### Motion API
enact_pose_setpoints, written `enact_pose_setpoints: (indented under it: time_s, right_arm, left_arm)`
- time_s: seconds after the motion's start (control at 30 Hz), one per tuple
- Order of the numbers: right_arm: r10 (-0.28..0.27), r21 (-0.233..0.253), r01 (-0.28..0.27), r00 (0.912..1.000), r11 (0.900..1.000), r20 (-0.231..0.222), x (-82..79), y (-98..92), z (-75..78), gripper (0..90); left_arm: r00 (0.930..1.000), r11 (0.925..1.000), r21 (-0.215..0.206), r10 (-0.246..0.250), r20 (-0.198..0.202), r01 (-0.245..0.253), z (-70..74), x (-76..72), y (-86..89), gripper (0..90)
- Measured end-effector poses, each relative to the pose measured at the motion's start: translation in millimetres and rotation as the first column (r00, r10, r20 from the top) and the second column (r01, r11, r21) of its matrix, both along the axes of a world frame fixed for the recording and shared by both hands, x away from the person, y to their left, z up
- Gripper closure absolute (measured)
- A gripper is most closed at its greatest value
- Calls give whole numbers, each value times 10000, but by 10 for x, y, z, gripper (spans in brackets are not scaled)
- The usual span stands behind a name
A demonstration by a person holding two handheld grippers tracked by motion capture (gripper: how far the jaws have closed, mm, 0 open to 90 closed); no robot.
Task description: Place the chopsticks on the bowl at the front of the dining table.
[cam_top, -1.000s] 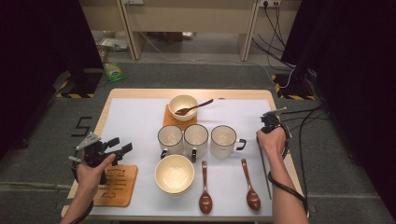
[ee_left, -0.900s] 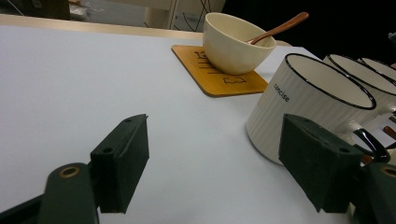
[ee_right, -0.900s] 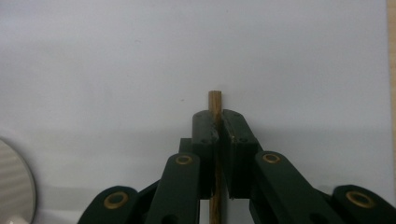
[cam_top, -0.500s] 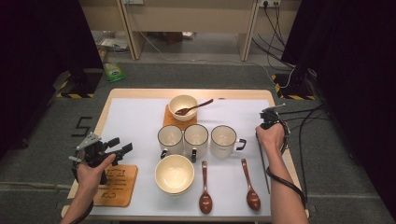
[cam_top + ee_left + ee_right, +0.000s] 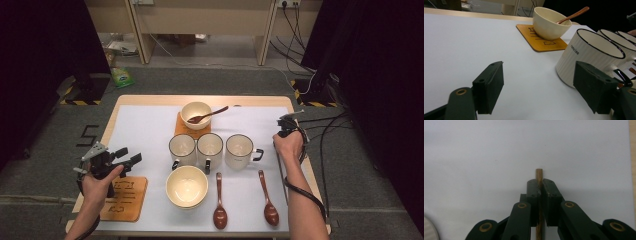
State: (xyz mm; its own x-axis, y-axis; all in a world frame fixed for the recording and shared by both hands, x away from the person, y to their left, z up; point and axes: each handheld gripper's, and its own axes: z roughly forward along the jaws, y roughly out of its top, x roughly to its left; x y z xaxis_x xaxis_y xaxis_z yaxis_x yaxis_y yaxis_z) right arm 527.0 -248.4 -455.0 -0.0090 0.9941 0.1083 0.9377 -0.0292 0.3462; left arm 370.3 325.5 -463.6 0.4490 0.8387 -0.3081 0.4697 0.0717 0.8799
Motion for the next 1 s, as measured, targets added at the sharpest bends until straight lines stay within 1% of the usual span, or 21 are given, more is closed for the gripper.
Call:
enact_pose_setpoints:
  time_s: [0.07, 0.17, 0.2, 0.3, 0.37, 0.43, 0.6, 0.63, 0.8, 0.83, 1.0]
  right_arm:
    - [13, -38, -13, 10000, 10000, 45, -6, 6, 0, 824]
    - [2, 19, -2, 9999, 10000, 153, -26, 5, 4, 769]
    - [-49, 93, 48, 9999, 9999, 155, -36, 4, 14, 755]
    - [-126, 75, 124, 9995, 9999, 296, -75, -8, 53, 716]
    - [-122, 104, 119, 9996, 9999, 242, -111, -19, 78, 705]
    - [-195, 25, 194, 9997, 9998, 157, -155, -25, 95, 698]
    - [-209, 216, 209, 9998, 9995, -8, -284, -51, 108, 688]
    - [-241, 219, 243, 9997, 9995, -98, -310, -57, 122, 687]
    - [-241, 337, 249, 9995, 9991, -214, -444, -102, 200, 685]
    - [-198, 280, 206, 9994, 9994, -288, -471, -102, 212, 685]
    - [31, 294, -11, 9976, 9996, -696, -587, -101, 219, 685]
  left_arm:
    - [10000, 10000, 8, -1, 4, 1, 0, -1, -1, 239]
    - [10000, 10000, -8, -6, 9, 6, -3, 0, -5, 239]
    - [10000, 10000, -3, -20, 4, 20, -4, 0, -9, 239]
    - [10000, 10000, 0, -56, 4, 56, -5, 0, -19, 239]
    - [10000, 10000, 10, -74, 19, 74, -5, 0, -25, 239]
    - [10000, 10000, 7, -80, 21, 80, -6, 0, -27, 239]
    - [10000, 10000, -13, -69, 2, 69, -3, 1, -19, 239]
    - [10000, 10000, -16, -65, 41, 65, 2, 0, -16, 239]
    - [10000, 10000, -77, -17, 79, 17, 16, -1, 3, 239]
    - [10000, 10000, -59, -19, 81, 20, 18, -2, 3, 239]
    - [10000, 10000, -46, -42, 91, 42, 15, 4, 1, 239]
